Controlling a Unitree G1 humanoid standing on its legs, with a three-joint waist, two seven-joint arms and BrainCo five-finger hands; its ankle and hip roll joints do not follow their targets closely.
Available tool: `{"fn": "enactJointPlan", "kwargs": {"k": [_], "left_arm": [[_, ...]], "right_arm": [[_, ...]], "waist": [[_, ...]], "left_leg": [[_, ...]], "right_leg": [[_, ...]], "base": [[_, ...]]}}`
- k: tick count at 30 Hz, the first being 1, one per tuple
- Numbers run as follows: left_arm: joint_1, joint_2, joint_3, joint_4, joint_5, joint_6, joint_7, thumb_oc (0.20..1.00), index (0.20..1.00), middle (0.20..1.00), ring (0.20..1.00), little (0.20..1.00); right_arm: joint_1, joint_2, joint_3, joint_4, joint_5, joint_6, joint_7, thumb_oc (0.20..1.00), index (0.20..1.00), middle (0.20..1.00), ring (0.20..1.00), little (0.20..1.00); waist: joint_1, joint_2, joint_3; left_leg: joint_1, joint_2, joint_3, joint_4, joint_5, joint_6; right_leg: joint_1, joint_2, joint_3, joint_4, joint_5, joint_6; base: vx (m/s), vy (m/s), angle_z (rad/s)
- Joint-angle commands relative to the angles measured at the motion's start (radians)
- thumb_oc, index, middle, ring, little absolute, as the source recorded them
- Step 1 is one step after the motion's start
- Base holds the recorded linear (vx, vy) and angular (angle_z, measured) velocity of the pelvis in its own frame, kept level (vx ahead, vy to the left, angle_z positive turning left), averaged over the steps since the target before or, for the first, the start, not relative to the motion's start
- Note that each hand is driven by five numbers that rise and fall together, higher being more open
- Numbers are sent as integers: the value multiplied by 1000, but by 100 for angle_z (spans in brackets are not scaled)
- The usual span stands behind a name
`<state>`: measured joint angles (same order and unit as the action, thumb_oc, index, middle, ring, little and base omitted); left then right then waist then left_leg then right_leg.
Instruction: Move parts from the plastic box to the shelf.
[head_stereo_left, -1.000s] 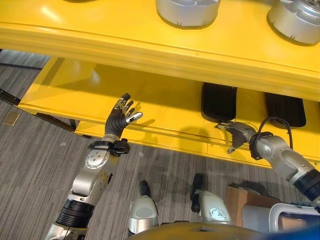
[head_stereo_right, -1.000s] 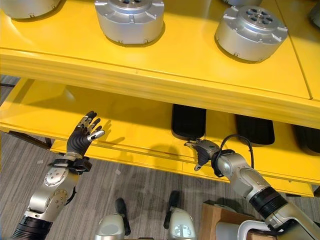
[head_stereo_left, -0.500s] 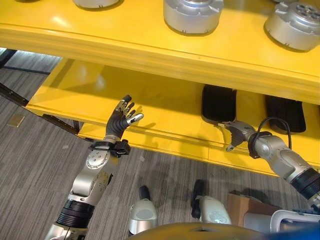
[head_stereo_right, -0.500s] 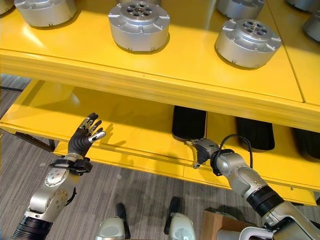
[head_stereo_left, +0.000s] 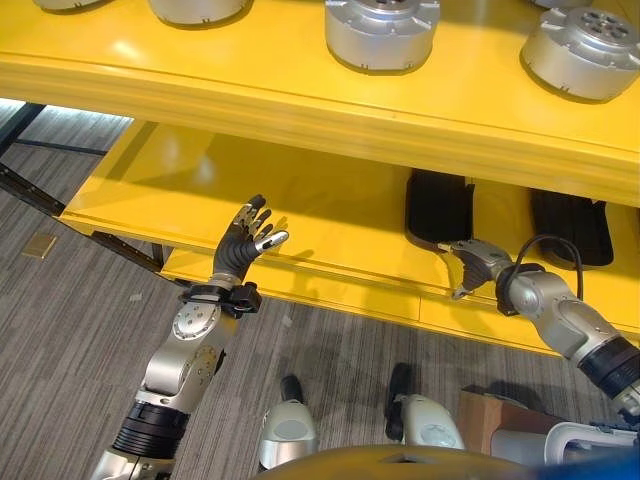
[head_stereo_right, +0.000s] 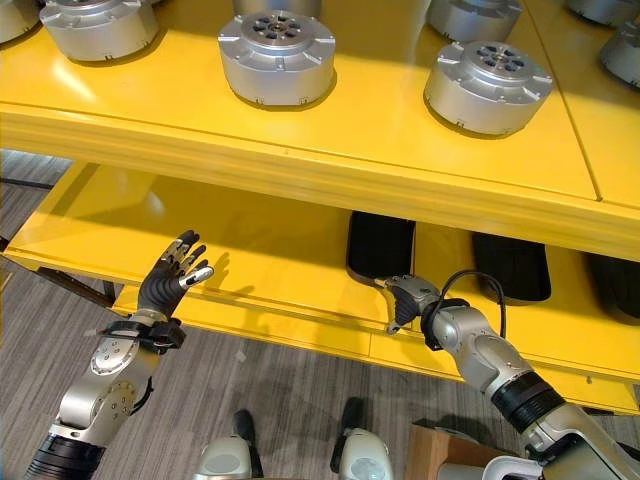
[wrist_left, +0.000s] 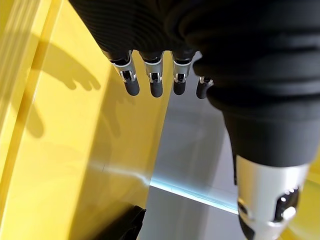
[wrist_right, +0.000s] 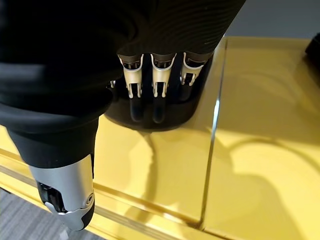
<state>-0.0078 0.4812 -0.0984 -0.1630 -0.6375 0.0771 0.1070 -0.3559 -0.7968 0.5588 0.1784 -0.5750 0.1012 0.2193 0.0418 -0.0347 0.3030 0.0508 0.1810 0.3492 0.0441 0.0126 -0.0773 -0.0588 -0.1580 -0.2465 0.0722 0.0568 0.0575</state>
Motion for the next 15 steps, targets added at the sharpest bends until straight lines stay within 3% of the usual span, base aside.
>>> {"fn": "enactJointPlan", "kwargs": {"k": [1, 15], "left_arm": [[9, 10, 17, -29, 14, -26, -25, 1000, 1000, 1000, 1000, 1000], [24, 4, 22, -29, -4, -7, -35, 1000, 1000, 1000, 1000, 1000]], "right_arm": [[-54, 18, -24, 0, -23, 5, -50, 1000, 1000, 1000, 1000, 1000], [-41, 37, -54, 6, -33, 13, -66, 1000, 1000, 1000, 1000, 1000]], "waist": [[2, -20, -13], [4, -13, -33]], "left_leg": [[-15, 29, -21, 112, -102, 2], [-4, 25, -27, 108, -104, 3]], "right_leg": [[35, -54, 7, 60, -92, 73], [48, -54, 4, 59, -95, 71]], "base": [[0, 0, 0], [2, -1, 0]]}}
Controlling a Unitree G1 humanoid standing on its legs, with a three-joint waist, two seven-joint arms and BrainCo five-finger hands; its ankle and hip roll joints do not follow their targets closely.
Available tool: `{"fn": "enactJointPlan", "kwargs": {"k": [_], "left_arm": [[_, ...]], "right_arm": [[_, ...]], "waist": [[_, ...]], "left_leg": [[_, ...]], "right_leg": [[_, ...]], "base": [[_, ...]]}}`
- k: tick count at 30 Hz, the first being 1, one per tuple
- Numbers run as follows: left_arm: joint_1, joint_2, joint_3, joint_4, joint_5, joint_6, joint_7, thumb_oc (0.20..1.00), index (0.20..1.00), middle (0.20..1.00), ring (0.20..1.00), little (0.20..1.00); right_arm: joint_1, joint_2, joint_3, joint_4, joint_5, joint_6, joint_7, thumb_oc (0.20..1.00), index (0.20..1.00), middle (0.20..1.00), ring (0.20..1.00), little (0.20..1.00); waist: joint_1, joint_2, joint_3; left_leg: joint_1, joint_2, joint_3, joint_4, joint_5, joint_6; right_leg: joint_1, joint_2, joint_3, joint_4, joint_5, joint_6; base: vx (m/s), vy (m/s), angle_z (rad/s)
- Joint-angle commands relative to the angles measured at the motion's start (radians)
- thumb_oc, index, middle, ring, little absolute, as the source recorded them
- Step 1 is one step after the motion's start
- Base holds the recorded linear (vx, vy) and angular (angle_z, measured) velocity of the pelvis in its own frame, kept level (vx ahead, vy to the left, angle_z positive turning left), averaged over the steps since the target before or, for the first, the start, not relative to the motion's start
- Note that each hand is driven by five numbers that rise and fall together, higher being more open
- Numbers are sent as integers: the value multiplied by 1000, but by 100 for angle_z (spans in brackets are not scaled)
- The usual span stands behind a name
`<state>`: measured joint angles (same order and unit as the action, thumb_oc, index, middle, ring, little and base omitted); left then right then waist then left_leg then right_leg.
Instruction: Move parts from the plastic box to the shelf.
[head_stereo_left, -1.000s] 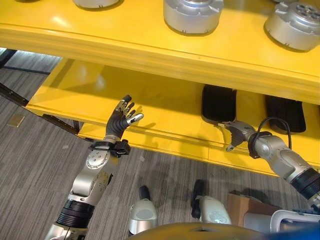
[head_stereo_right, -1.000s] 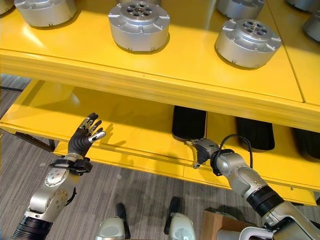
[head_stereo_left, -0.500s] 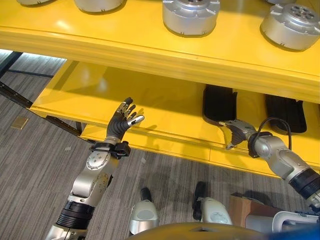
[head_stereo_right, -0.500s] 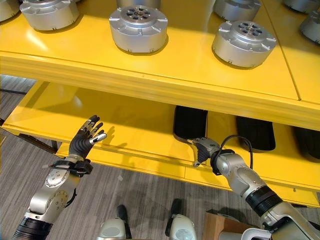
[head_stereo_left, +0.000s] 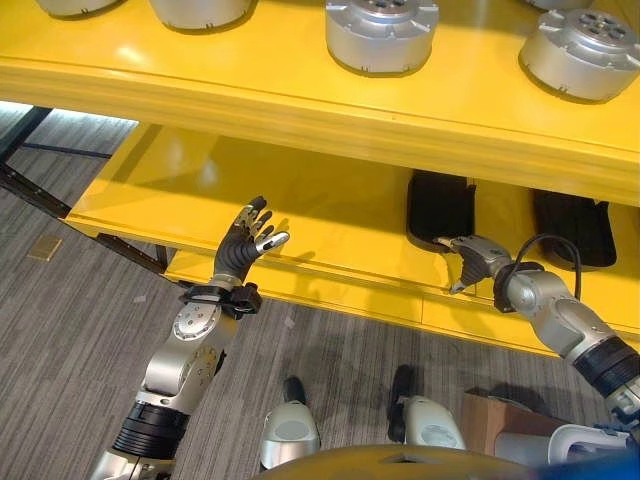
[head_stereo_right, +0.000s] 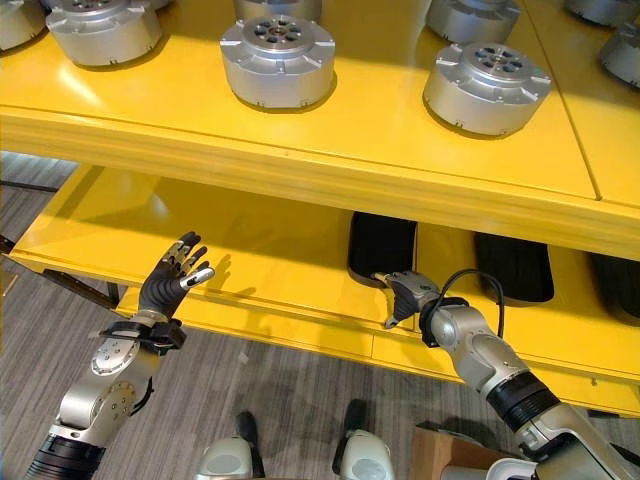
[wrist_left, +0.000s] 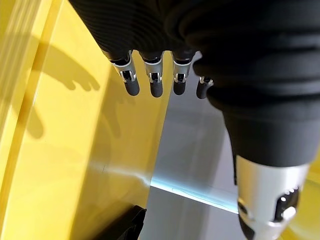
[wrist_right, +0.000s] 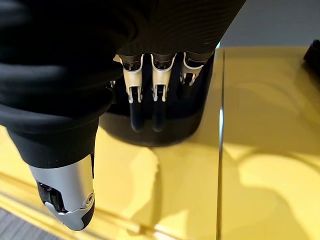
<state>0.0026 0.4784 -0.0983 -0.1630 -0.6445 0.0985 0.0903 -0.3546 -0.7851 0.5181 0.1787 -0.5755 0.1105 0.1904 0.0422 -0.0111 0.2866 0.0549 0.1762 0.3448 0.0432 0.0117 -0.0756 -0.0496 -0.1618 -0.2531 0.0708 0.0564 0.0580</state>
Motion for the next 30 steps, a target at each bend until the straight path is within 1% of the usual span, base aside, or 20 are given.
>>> {"fn": "enactJointPlan", "kwargs": {"k": [1, 5, 13, 17, 19, 21, 22, 23, 24, 26, 28, 30], "left_arm": [[15, 9, 22, -28, 2, -28, -17, 1000, 1000, 1000, 1000, 1000], [16, 12, 23, -27, 8, -25, -23, 1000, 1000, 1000, 1000, 1000], [8, 14, 21, -27, 3, -20, -21, 1000, 1000, 1000, 1000, 1000], [10, 13, 21, -28, -2, -30, -20, 1000, 1000, 1000, 1000, 1000], [18, 11, 27, -36, -1, -39, -18, 1000, 1000, 1000, 1000, 1000], [23, 12, 27, -48, 2, -43, -3, 1000, 1000, 1000, 1000, 1000], [23, 12, 25, -49, 2, -44, 0, 1000, 1000, 1000, 1000, 1000], [25, 10, 23, -47, 1, -50, 15, 1000, 1000, 1000, 1000, 1000], [29, 5, 24, -44, -8, -56, 34, 1000, 1000, 1000, 1000, 1000], [33, 1, 23, -46, -9, -64, 40, 1000, 1000, 1000, 1000, 1000], [45, -5, 27, -61, -17, -68, 49, 1000, 1000, 1000, 1000, 1000], [49, -7, 28, -68, -18, -73, 55, 1000, 1000, 1000, 1000, 1000]], "right_arm": [[-44, 23, -12, 10, -28, 4, -43, 1000, 1000, 1000, 1000, 1000], [-51, 28, -15, 25, -29, 11, -60, 1000, 1000, 1000, 1000, 1000], [-69, 33, -24, 36, -38, 23, -58, 1000, 1000, 1000, 1000, 1000], [-70, 30, -33, 35, -49, 9, -92, 1000, 1000, 1000, 1000, 1000], [-50, 18, -57, -5, -122, 5, -188, 1000, 1000, 1000, 1000, 1000], [-25, 7, -101, -49, -128, 7, -312, 1000, 1000, 1000, 1000, 1000], [-21, 6, -107, -54, -127, 6, -322, 1000, 1000, 1000, 1000, 1000], [0, 10, -141, -85, -132, 2, -366, 1000, 1000, 1000, 1000, 1000], [37, 15, -188, -132, -135, -16, -411, 1000, 1000, 1000, 1000, 1000], [67, 20, -214, -173, -135, -22, -435, 1000, 1000, 1000, 1000, 1000], [114, 30, -257, -239, -145, -47, -510, 1000, 1000, 1000, 1000, 1000], [128, 33, -274, -263, -141, -58, -546, 1000, 1000, 1000, 1000, 1000]], "waist": [[5, -36, -16], [7, -34, -16], [6, -30, -13], [3, -28, -11], [-5, -26, -10], [-14, -24, -12], [-14, -24, -13], [-23, -21, -14], [-37, -16, -13], [-43, -12, -13], [-56, -3, -16], [-60, 0, -17]], "left_leg": [[-7, 31, -23, 109, -103, 1], [-5, 30, -25, 108, -103, 2], [-7, 31, -26, 105, -99, -1], [-8, 32, -24, 106, -99, 0], [-6, 34, -21, 104, -98, 0], [-4, 33, -19, 101, -99, 3], [-4, 32, -19, 101, -99, 4], [-3, 32, -16, 98, -100, 5], [-1, 29, -12, 94, -103, 7], [1, 27, -10, 91, -106, 9], [4, 24, -5, 86, -110, 12], [6, 23, -2, 84, -111, 12]], "right_leg": [[40, -50, 9, 60, -95, 71], [42, -51, 9, 62, -94, 72], [39, -51, 9, 62, -93, 71], [38, -51, 9, 62, -94, 70], [39, -50, 11, 62, -93, 69], [38, -48, 18, 60, -92, 71], [37, -48, 18, 60, -92, 71], [34, -47, 22, 59, -91, 72], [30, -46, 29, 58, -92, 74], [28, -45, 35, 57, -92, 74], [27, -45, 43, 54, -95, 74], [27, -44, 45, 51, -95, 74]], "base": [[23, -7, 5], [5, -2, 1], [0, 0, 0], [0, 0, 0], [0, 0, 0], [0, 0, 0], [0, 0, 0], [-29, 55, -2], [-38, 72, -1], [-30, 63, -9], [-28, 65, -19], [-20, 41, -8]]}}
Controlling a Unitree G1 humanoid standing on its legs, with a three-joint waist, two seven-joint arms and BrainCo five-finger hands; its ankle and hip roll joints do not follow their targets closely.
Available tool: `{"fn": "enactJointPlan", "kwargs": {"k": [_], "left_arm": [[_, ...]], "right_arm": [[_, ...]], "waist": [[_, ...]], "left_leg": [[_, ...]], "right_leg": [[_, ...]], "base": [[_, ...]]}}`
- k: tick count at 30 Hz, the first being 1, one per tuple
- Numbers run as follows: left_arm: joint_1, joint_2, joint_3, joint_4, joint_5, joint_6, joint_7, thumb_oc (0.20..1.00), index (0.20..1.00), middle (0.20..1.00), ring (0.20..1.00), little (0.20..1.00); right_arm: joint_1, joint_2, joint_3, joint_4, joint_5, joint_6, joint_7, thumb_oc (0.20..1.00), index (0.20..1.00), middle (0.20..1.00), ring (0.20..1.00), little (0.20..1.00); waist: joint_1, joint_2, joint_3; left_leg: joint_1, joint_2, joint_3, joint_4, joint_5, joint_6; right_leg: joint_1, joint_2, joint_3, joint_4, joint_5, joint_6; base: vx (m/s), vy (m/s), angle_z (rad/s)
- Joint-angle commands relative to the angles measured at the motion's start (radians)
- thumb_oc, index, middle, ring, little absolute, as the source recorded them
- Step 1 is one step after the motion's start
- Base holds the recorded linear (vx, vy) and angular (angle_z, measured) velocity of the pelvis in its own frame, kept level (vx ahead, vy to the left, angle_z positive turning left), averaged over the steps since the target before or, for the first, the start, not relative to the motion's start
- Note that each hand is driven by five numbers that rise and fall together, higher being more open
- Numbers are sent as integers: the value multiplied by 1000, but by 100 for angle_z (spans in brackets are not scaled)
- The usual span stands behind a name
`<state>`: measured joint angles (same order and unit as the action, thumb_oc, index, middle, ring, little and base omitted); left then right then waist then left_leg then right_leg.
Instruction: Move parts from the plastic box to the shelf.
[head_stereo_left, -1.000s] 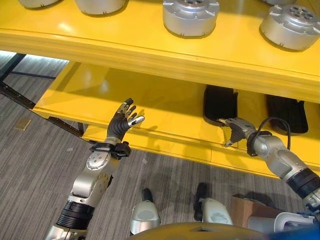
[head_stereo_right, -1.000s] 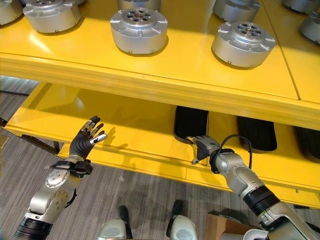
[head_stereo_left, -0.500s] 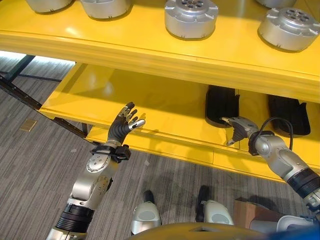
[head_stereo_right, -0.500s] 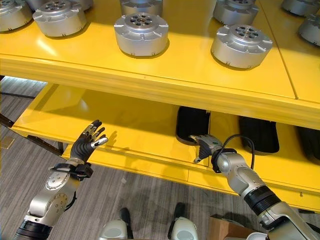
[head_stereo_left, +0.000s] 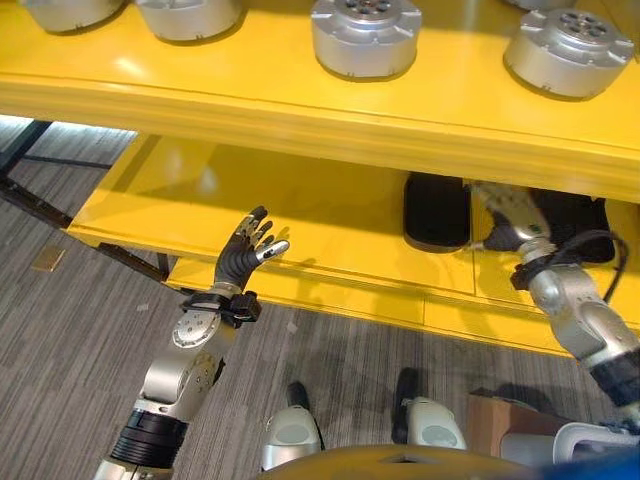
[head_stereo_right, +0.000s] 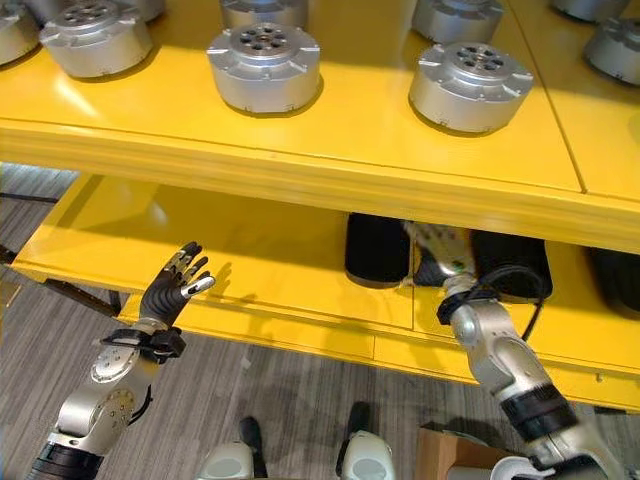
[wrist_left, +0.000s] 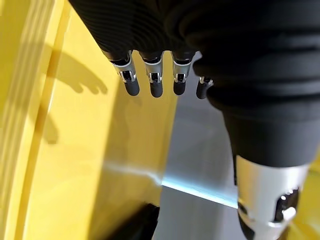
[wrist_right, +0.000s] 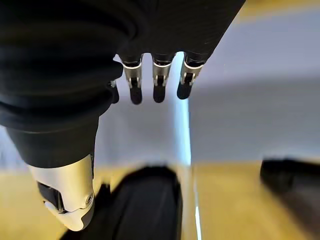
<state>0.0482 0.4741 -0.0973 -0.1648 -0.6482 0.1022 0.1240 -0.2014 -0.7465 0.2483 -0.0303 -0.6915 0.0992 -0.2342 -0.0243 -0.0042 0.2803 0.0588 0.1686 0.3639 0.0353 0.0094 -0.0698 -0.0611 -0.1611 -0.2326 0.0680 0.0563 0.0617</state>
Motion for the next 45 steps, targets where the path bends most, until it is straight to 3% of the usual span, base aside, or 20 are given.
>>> {"fn": "enactJointPlan", "kwargs": {"k": [1, 3, 5, 8, 11, 14, 16, 18, 21, 22, 25, 27, 30, 33, 34, 35, 36, 41, 44, 45], "left_arm": [[7, -3, 29, -70, -16, -79, 23, 1000, 1000, 1000, 1000, 1000], [14, 0, 28, -83, -27, -83, 35, 1000, 1000, 1000, 1000, 1000], [15, -1, 27, -85, -26, -84, 35, 1000, 1000, 1000, 1000, 1000], [34, -2, 38, -107, -37, -85, 43, 1000, 1000, 1000, 1000, 1000], [46, -3, 48, -112, -45, -91, 40, 1000, 1000, 1000, 1000, 1000], [61, 1, 71, -106, -52, -105, 7, 1000, 1000, 1000, 1000, 1000], [80, 5, 91, -103, -68, -112, -16, 1000, 1000, 1000, 1000, 1000], [124, 11, 139, -109, -60, -160, -46, 1000, 1000, 1000, 1000, 1000], [186, 27, 178, -116, -22, -204, -122, 1000, 1000, 1000, 1000, 1000], [189, 28, 178, -116, -21, -209, -128, 1000, 1000, 1000, 1000, 1000], [225, 45, 161, -135, -2, -244, -307, 1000, 1000, 1000, 1000, 1000], [239, 67, 144, -162, -36, -251, -434, 1000, 1000, 1000, 1000, 1000], [258, 99, 129, -191, -77, -238, -507, 1000, 1000, 1000, 1000, 1000], [296, 110, 134, -191, -89, -267, -509, 1000, 1000, 1000, 1000, 1000], [327, 118, 148, -193, -117, -286, -509, 1000, 1000, 1000, 1000, 1000], [335, 123, 151, -196, -127, -289, -518, 1000, 1000, 1000, 1000, 1000], [354, 146, 160, -196, -138, -288, -563, 1000, 1000, 1000, 1000, 1000], [369, 177, 132, -163, -143, -309, -648, 1000, 1000, 1000, 1000, 1000], [380, 180, 102, -133, -158, -337, -629, 1000, 1000, 1000, 1000, 1000], [393, 175, 102, -120, -167, -363, -607, 1000, 1000, 1000, 1000, 1000]], "right_arm": [[-15, -4, -17, -67, -21, -60, -153, 1000, 1000, 1000, 1000, 1000], [-3, 0, -46, -104, 2, -103, -261, 1000, 1000, 1000, 1000, 1000], [1, 4, -55, -115, 5, -123, -291, 1000, 1000, 1000, 1000, 1000], [33, 28, -119, -216, 62, -229, -348, 1000, 1000, 1000, 1000, 1000], [59, 37, -125, -251, 107, -281, -273, 1000, 1000, 1000, 1000, 1000], [102, 32, -119, -276, 232, -298, -104, 1000, 1000, 1000, 1000, 1000], [165, 23, -120, -282, 424, -287, 59, 1000, 1000, 1000, 1000, 1000], [288, 18, -174, -293, 494, -369, 53, 1000, 1000, 1000, 1000, 1000], [428, 47, -271, -315, 603, -418, 34, 1000, 1000, 1000, 1000, 1000], [436, 49, -277, -318, 601, -419, 32, 1000, 1000, 1000, 1000, 1000], [519, 70, -339, -325, 692, -402, 4, 1000, 1000, 1000, 1000, 1000], [556, 86, -374, -315, 755, -381, 20, 1000, 1000, 1000, 1000, 1000], [599, 99, -403, -301, 838, -347, 27, 1000, 1000, 1000, 1000, 1000], [615, 123, -404, -268, 906, -317, 76, 1000, 1000, 1000, 1000, 1000], [603, 127, -389, -252, 915, -314, 92, 1000, 1000, 1000, 1000, 1000], [599, 126, -384, -251, 920, -310, 84, 1000, 1000, 1000, 1000, 1000], [600, 125, -377, -248, 958, -297, 52, 1000, 1000, 1000, 1000, 1000], [596, 113, -386, -228, 1042, -289, 2, 1000, 1000, 1000, 1000, 1000], [558, 99, -359, -205, 1077, -223, -12, 1000, 1000, 1000, 1000, 1000], [518, 91, -343, -200, 1078, -203, -61, 1000, 1000, 1000, 1000, 1000]], "waist": [[5, -4, -12], [-1, 2, -17], [-2, 3, -18], [-12, 11, -31], [-17, 13, -38], [-26, 8, -45], [-38, -1, -48], [-53, -16, -58], [-69, -34, -69], [-69, -35, -71], [-89, -43, -73], [-105, -47, -73], [-122, -51, -68], [-108, -52, -70], [-88, -57, -66], [-82, -57, -65], [-78, -50, -67], [-74, -33, -83], [-47, -28, -99], [-17, -33, -110]], "left_leg": [[5, 28, -21, 89, -110, 8], [11, 25, -18, 82, -111, 8], [13, 24, -18, 80, -112, 8], [24, 17, -19, 66, -118, 8], [29, 15, -18, 59, -119, 8], [35, 13, -11, 52, -120, 10], [47, 10, -4, 52, -127, 13], [51, 3, 4, 47, -125, 17], [49, -12, 1, 41, -121, 27], [49, -13, 1, 40, -120, 28], [61, -37, 6, 33, -135, 47], [70, -56, 19, 18, -143, 56], [79, -75, 50, -13, -140, 62], [111, -67, 130, -58, -130, 44], [123, -59, 180, -78, -116, 43], [125, -57, 191, -84, -112, 46], [114, -54, 197, -102, -92, 64], [69, -48, 190, -101, -71, 97], [32, -46, 227, -84, -66, 119], [12, -38, 269, -81, -52, 127]], "right_leg": [[40, -45, 26, 52, -96, 71], [44, -45, 28, 46, -97, 71], [46, -45, 28, 44, -98, 71], [54, -44, 30, 35, -102, 73], [57, -42, 32, 30, -105, 72], [61, -38, 33, 23, -106, 69], [72, -35, 32, 18, -109, 67], [76, -33, 37, 8, -102, 68], [70, -32, 51, 6, -86, 74], [69, -32, 52, 5, -85, 75], [68, -43, 73, -11, -61, 99], [47, -69, 91, -43, -9, 135], [5, -123, 104, -77, 72, 183], [-5, -164, -4, -98, 143, 200], [-23, -174, -76, -42, 170, 200], [-32, -175, -89, -17, 172, 200], [-40, -160, -77, 85, 124, 196], [-17, -112, -56, 247, -12, 150], [41, -107, -98, 325, -84, 122], [96, -93, -162, 330, -121, 117]], "base": [[-20, 42, -5], [-21, 47, -7], [-11, 32, -6], [-29, 55, -2], [-53, 51, -2], [-81, 67, -1], [-110, 119, 0], [-159, 168, 0], [-192, 185, -4], [-183, 206, -13], [-209, 284, -9], [-202, 258, -3], [-203, 269, -26], [-155, 149, -30], [-206, 86, -104], [-382, 84, -151], [-255, 63, -145], [-206, 16, -27], [-226, -128, -70], [-319, -514, -166]]}}
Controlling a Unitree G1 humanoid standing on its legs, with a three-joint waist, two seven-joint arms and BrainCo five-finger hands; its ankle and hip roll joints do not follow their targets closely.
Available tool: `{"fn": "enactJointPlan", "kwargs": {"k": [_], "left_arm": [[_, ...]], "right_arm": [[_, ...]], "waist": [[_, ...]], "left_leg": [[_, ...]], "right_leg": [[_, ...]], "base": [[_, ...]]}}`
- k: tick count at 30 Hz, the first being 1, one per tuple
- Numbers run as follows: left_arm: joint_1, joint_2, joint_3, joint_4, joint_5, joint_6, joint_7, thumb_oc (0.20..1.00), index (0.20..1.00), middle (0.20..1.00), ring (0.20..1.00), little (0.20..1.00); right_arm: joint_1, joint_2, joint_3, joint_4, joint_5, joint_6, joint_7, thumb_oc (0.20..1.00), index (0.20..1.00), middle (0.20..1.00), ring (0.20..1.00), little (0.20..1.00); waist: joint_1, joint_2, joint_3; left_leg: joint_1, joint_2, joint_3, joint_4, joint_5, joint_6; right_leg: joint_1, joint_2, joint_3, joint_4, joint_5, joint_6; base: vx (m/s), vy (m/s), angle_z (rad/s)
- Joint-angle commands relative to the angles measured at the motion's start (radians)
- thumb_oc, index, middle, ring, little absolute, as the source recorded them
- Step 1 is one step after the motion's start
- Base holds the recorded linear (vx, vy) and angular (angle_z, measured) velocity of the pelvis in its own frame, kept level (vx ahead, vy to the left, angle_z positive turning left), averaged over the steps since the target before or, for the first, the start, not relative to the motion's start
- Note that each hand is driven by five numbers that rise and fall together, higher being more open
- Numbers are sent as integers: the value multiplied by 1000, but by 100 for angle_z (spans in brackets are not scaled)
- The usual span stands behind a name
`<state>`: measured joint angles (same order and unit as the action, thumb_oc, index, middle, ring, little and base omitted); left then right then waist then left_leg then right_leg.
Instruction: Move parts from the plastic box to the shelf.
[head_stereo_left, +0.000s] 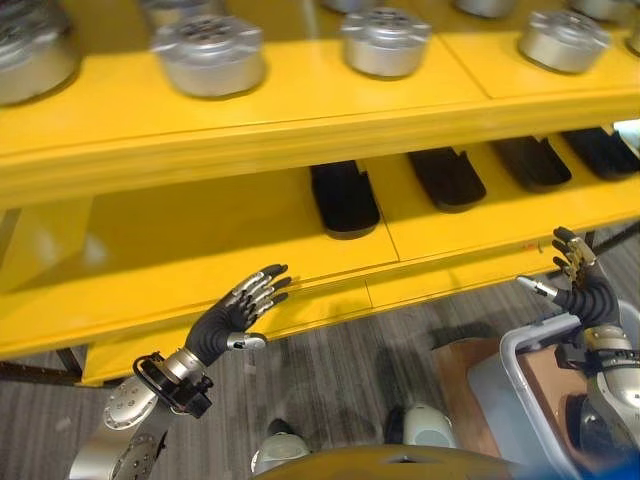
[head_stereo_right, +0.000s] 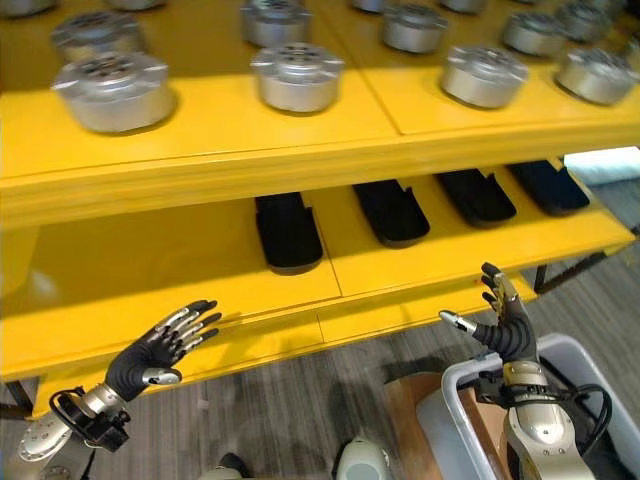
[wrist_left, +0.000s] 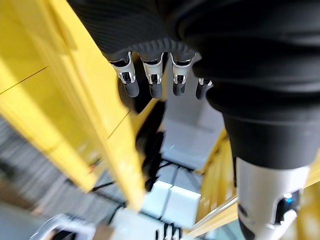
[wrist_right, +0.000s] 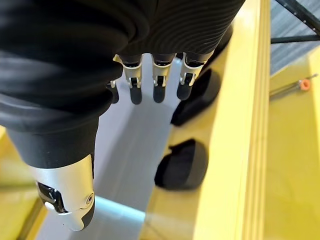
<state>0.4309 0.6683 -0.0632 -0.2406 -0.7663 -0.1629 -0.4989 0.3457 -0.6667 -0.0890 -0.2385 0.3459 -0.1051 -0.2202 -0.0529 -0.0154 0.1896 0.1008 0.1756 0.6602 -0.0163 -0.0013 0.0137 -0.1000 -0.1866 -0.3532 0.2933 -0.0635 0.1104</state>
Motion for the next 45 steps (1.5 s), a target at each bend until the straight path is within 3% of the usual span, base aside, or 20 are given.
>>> {"fn": "enactJointPlan", "kwargs": {"k": [1, 3, 7, 8, 9, 10, 11, 16, 18, 19, 20, 22, 23, 24, 28, 40, 43, 45], "left_arm": [[21, -31, 62, -32, -50, -125, 41, 1000, 1000, 1000, 1000, 1000], [1, -38, 37, -25, -28, -134, 57, 1000, 1000, 1000, 1000, 1000], [-75, -40, -37, -12, 40, -153, 85, 1000, 1000, 1000, 1000, 1000], [-79, -39, -41, -11, 46, -156, 87, 1000, 1000, 1000, 1000, 1000], [-90, -40, -49, -7, 57, -165, 100, 1000, 1000, 1000, 1000, 1000], [-134, -45, -89, 14, 78, -211, 138, 1000, 1000, 1000, 1000, 1000], [-162, -54, -115, 31, 114, -242, 166, 1000, 1000, 1000, 1000, 1000], [-258, -101, -181, 76, 171, -291, 276, 1000, 1000, 1000, 1000, 1000], [-361, -138, -233, 107, 245, -327, 335, 1000, 1000, 1000, 1000, 1000], [-374, -141, -239, 109, 255, -328, 338, 1000, 1000, 1000, 1000, 1000], [-418, -158, -261, 111, 263, -323, 329, 1000, 1000, 1000, 1000, 1000], [-443, -168, -276, 112, 256, -319, 322, 1000, 1000, 1000, 1000, 1000], [-484, -190, -303, 107, 288, -302, 380, 1000, 1000, 1000, 1000, 1000], [-533, -218, -326, 120, 321, -272, 431, 1000, 1000, 1000, 1000, 1000], [-549, -225, -337, 135, 357, -258, 412, 1000, 1000, 1000, 1000, 1000], [-643, -227, -406, 144, 381, -207, 393, 1000, 1000, 1000, 1000, 1000], [-639, -223, -411, 140, 398, -190, 416, 1000, 1000, 1000, 1000, 1000], [-620, -215, -402, 136, 420, -190, 444, 1000, 1000, 1000, 1000, 1000]], "right_arm": [[-101, -15, 11, 14, 48, 58, -108, 1000, 1000, 1000, 1000, 1000], [-147, -46, 17, 38, 90, 128, -105, 1000, 1000, 1000, 1000, 1000], [-203, -83, 36, 67, 68, 194, -119, 1000, 1000, 1000, 1000, 1000], [-205, -85, 37, 68, 73, 208, -118, 1000, 1000, 1000, 1000, 1000], [-207, -89, 41, 75, 97, 210, -115, 1000, 1000, 1000, 1000, 1000], [-231, -95, 70, 123, 69, 194, -108, 1000, 1000, 1000, 1000, 1000], [-245, -93, 88, 142, 62, 162, -134, 1000, 1000, 1000, 1000, 1000], [-281, -47, 146, 185, 53, 128, -141, 1000, 1000, 1000, 1000, 1000], [-322, 21, 225, 224, 43, 119, -168, 1000, 1000, 1000, 1000, 1000], [-326, 28, 233, 231, 39, 116, -173, 1000, 1000, 1000, 1000, 1000], [-342, 54, 261, 254, 30, 111, -181, 1000, 1000, 1000, 1000, 1000], [-355, 69, 275, 270, 30, 112, -181, 1000, 1000, 1000, 1000, 1000], [-378, 99, 302, 307, 14, 118, -165, 1000, 1000, 1000, 1000, 1000], [-383, 137, 329, 322, 32, 143, -182, 1000, 1000, 1000, 1000, 1000], [-365, 165, 320, 321, 87, 163, -194, 1000, 1000, 1000, 1000, 1000], [-411, 287, 335, 399, 111, 177, -285, 1000, 1000, 1000, 1000, 1000], [-442, 324, 355, 418, 96, 182, -291, 1000, 1000, 1000, 1000, 1000], [-478, 342, 381, 432, 80, 184, -290, 1000, 1000, 1000, 1000, 1000]], "waist": [[47, -39, -18], [73, -50, -3], [46, -47, 25], [43, -47, 26], [34, -46, 28], [12, -37, 34], [-1, -34, 33], [-32, -28, 27], [-46, -25, 10], [-45, -25, 9], [-41, -23, 1], [-35, -21, -4], [-28, -17, -7], [-26, -5, -18], [-27, -7, -24], [-69, 4, -61], [-45, 5, -56], [-8, 12, -43]], "left_leg": [[-42, -20, 31, -12, -20, 28], [-70, 44, 67, 56, 7, -14], [-71, 135, 81, 87, 67, -86], [-70, 140, 82, 89, 69, -90], [-66, 151, 80, 90, 84, -102], [-53, 185, 78, 90, 132, -140], [-44, 197, 76, 85, 152, -155], [-19, 221, 51, 69, 186, -186], [-9, 203, -42, 63, 155, -182], [-9, 197, -58, 61, 147, -178], [-12, 170, -138, 53, 119, -165], [-20, 148, -194, 52, 99, -156], [-38, 89, -260, 42, 59, -121], [-61, 30, -325, -12, 69, -117], [-92, 25, -354, -6, 77, -114], [20, -41, -221, -21, -5, -56], [59, -36, -164, -32, -21, -57], [76, -18, -108, -27, -21, -54]], "right_leg": [[200, -36, -135, 27, -40, 44], [265, -3, -198, -81, -88, 7], [247, 26, -188, -139, -63, -17], [245, 27, -187, -141, -61, -17], [241, 28, -181, -149, -53, -19], [231, 37, -158, -167, -40, -27], [227, 43, -147, -175, -37, -32], [212, 59, -110, -181, -39, -48], [190, 64, -52, -172, -48, -55], [187, 64, -42, -170, -50, -55], [178, 70, 2, -167, -54, -57], [171, 73, 34, -162, -59, -57], [158, 82, 79, -170, -41, -59], [169, 97, 130, -199, -31, -51], [181, 102, 155, -198, -40, -50], [158, 54, 142, -210, 6, -1], [159, 6, 54, -154, -13, 29], [151, -28, -55, -104, -18, 34]], "base": [[-330, -688, -173], [-201, -639, -170], [-117, -395, -159], [-65, -233, -59], [-66, -357, -82], [-64, -414, -72], [-46, -372, -69], [8, -205, -41], [88, -165, -65], [126, -57, -77], [109, -5, -72], [104, -6, -79], [265, 54, -115], [311, 76, -131], [197, 61, -79], [93, 57, -38], [-13, -91, -44], [-98, -176, -89]]}}
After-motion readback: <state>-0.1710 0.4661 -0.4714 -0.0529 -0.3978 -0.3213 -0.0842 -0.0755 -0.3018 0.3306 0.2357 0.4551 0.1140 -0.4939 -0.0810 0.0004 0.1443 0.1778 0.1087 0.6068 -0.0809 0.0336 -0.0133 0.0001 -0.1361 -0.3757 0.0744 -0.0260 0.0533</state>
